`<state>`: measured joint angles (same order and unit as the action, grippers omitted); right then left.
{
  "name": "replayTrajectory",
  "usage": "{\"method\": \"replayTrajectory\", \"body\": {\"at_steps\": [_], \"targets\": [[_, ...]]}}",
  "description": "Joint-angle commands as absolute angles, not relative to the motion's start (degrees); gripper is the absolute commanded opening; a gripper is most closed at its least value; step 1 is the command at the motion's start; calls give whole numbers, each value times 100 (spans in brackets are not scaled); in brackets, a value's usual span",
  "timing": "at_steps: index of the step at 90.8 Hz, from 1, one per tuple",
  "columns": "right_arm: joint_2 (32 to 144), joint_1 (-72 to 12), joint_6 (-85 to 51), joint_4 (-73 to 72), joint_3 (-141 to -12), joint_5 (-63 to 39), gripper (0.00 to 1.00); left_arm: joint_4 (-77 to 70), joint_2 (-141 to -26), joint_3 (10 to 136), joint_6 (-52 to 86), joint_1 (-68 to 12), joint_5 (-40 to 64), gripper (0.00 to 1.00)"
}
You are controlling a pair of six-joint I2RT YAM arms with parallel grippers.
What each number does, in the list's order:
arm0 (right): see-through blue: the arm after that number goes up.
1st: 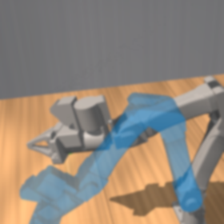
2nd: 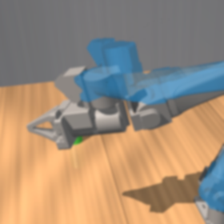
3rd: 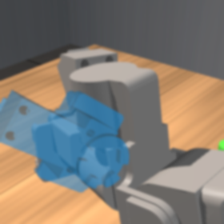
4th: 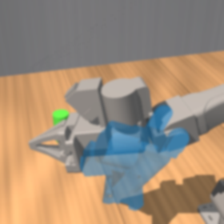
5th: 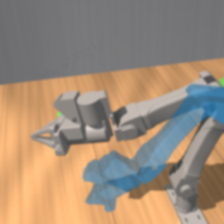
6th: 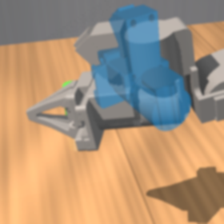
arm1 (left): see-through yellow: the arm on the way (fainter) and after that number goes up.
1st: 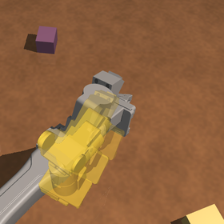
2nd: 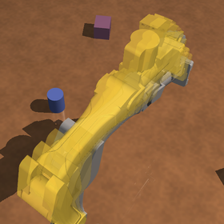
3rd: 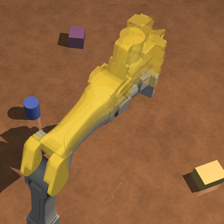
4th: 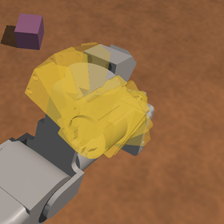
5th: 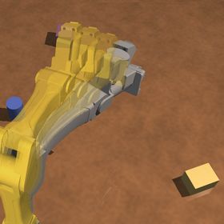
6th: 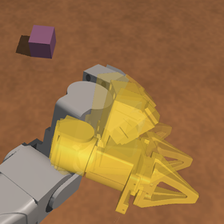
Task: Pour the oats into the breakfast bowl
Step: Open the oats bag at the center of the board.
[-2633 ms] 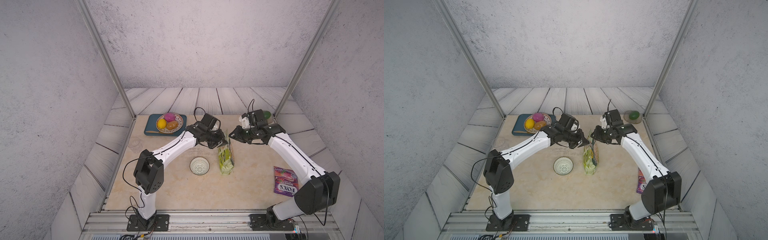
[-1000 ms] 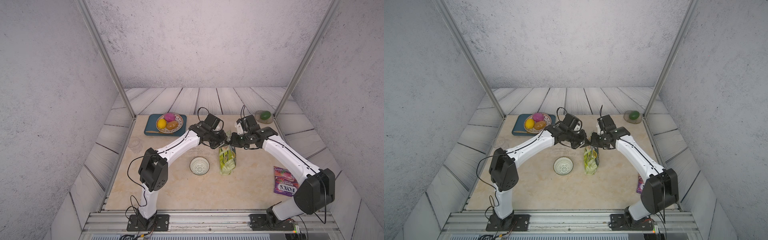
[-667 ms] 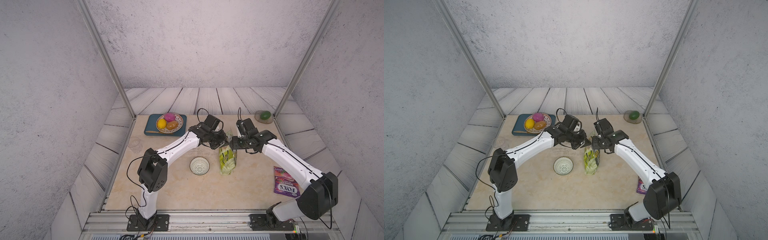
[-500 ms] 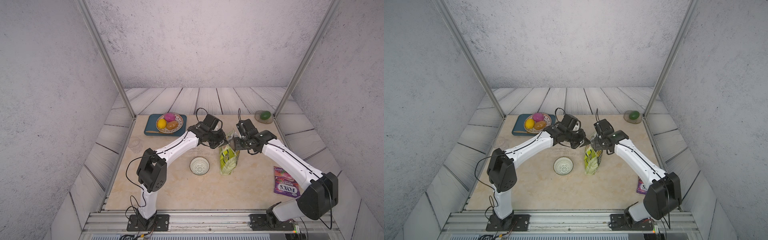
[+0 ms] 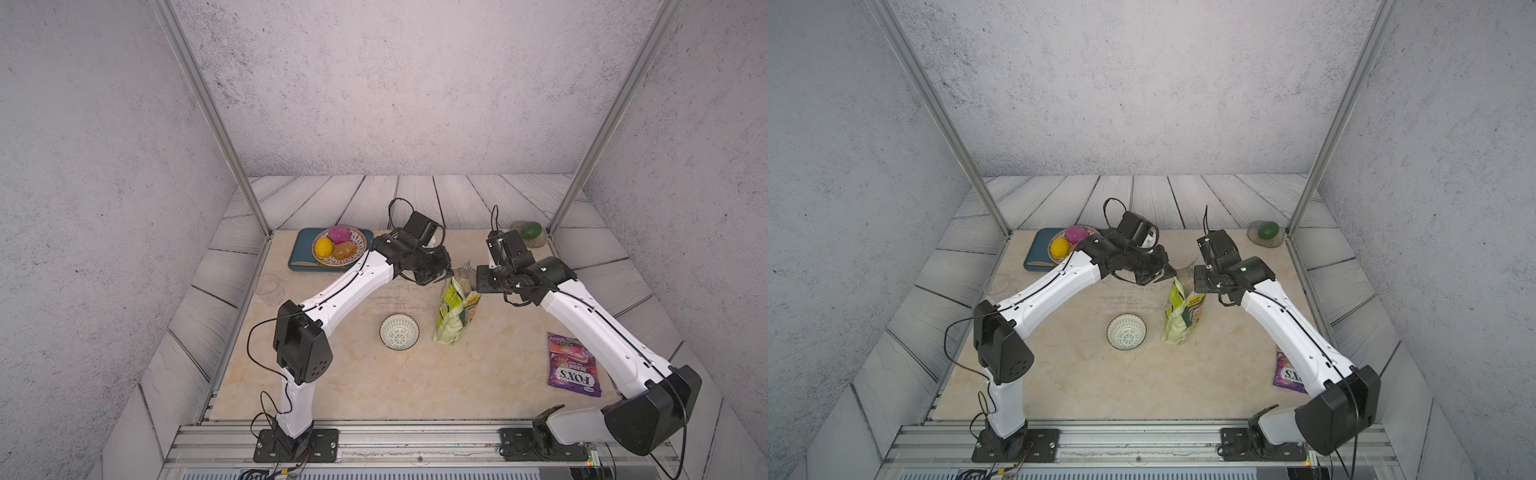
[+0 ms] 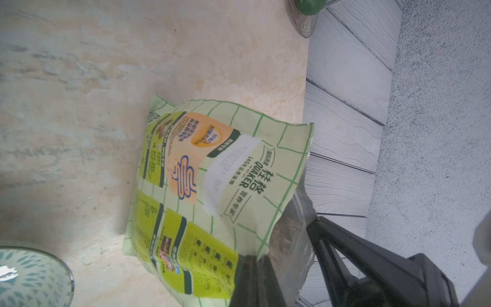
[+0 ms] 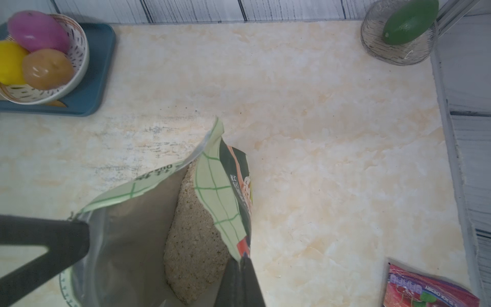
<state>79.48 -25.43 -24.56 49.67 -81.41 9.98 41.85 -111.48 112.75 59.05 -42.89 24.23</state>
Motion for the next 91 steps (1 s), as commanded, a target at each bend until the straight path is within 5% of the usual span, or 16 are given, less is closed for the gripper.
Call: {"method": "replayTrajectory", "body": {"at_steps": [1, 50, 64, 91], "targets": [[8051, -2215, -2742, 4804, -8357, 578, 0, 4299, -11122, 11623, 5655, -4212, 2350, 0], [8814, -1707, -2662, 4025, -8961, -398, 0, 3775, -11463, 11881, 5923, -4122, 2188, 0], [8686, -1712, -3069, 4954, -9102, -597, 47, 3589, -11406, 11787, 6100, -4113, 2194, 0], [8414, -1724, -3193, 5079, -8058, -1067, 75, 3332, -11474, 11716, 6368, -4113, 2301, 0]]}}
